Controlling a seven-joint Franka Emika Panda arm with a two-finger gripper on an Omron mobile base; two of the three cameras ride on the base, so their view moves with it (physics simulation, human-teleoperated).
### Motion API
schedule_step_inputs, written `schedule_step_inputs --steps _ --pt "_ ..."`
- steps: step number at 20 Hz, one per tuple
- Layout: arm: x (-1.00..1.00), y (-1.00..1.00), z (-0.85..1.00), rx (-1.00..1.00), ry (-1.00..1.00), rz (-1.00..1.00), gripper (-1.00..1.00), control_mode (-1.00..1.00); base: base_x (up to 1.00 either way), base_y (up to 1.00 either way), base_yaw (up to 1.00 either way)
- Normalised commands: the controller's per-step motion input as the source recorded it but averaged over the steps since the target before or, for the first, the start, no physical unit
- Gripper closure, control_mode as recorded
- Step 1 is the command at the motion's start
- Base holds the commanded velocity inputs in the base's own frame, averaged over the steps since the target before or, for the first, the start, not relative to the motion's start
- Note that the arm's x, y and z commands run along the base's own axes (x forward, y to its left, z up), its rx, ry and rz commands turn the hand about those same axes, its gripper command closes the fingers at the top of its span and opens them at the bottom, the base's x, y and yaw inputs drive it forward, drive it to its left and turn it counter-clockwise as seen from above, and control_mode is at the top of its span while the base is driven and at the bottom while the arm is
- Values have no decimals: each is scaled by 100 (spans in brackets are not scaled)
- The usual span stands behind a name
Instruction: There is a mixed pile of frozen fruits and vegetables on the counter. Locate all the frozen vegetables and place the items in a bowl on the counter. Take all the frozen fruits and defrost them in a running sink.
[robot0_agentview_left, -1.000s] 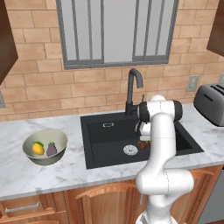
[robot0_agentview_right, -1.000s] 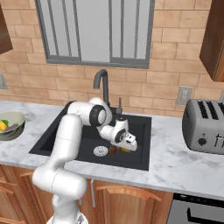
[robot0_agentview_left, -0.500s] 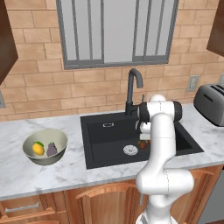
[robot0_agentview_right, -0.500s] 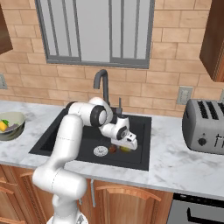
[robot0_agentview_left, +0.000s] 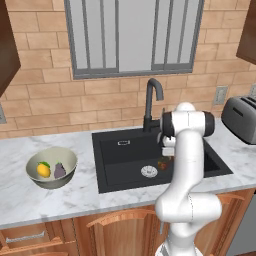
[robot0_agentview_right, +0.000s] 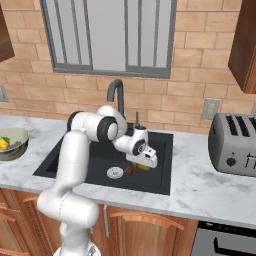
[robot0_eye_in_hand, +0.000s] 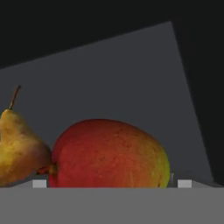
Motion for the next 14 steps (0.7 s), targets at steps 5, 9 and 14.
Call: schedule_step_inputs --steps 5,9,14 --pt "-47 0 44 3 -4 0 -100 -100 0 0 0" --pt "-26 1 21 1 0 1 -100 -100 0 0 0" --pt "-30 2 56 0 -3 2 -100 -100 0 0 0"
